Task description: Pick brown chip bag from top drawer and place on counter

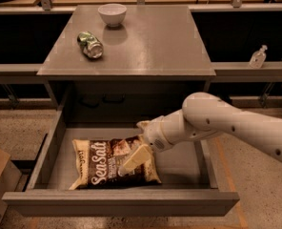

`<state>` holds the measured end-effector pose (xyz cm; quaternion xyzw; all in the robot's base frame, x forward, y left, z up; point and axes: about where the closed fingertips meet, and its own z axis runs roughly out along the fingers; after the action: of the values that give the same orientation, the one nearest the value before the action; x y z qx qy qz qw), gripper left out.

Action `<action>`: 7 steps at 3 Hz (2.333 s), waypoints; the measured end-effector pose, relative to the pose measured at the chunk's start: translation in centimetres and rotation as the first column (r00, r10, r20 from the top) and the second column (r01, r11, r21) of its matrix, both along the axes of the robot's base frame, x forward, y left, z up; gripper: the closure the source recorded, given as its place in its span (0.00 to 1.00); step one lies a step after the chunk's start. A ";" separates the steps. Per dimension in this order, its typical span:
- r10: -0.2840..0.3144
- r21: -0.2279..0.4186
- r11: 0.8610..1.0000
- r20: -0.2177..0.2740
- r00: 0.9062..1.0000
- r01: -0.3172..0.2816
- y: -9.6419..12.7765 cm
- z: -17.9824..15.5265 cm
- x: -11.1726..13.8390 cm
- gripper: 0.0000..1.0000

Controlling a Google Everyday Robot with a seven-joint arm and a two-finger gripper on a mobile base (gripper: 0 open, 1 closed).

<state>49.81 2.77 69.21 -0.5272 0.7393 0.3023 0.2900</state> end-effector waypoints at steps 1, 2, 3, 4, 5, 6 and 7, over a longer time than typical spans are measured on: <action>-0.010 0.030 1.000 0.003 1.000 0.010 2.4 -2.7 1.5 0.00; -0.015 0.041 0.999 -0.009 1.000 0.015 4.2 -4.8 2.4 0.00; -0.022 0.045 0.999 -0.017 1.000 0.022 4.8 -5.1 2.3 0.17; -0.035 0.045 0.998 0.007 0.999 0.035 4.6 -3.8 2.2 0.39; -0.041 0.046 0.998 0.035 0.999 0.039 4.3 -2.1 2.0 0.63; -0.046 0.047 0.998 0.044 0.998 0.044 4.0 -1.2 1.7 0.87; -0.046 0.044 0.998 0.026 0.999 0.045 3.9 -1.6 1.3 1.00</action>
Offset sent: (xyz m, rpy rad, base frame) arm 0.0383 0.0606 -0.0721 0.0553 0.0209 -0.0273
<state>51.09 6.65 67.62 -0.5078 0.7404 0.3046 0.3181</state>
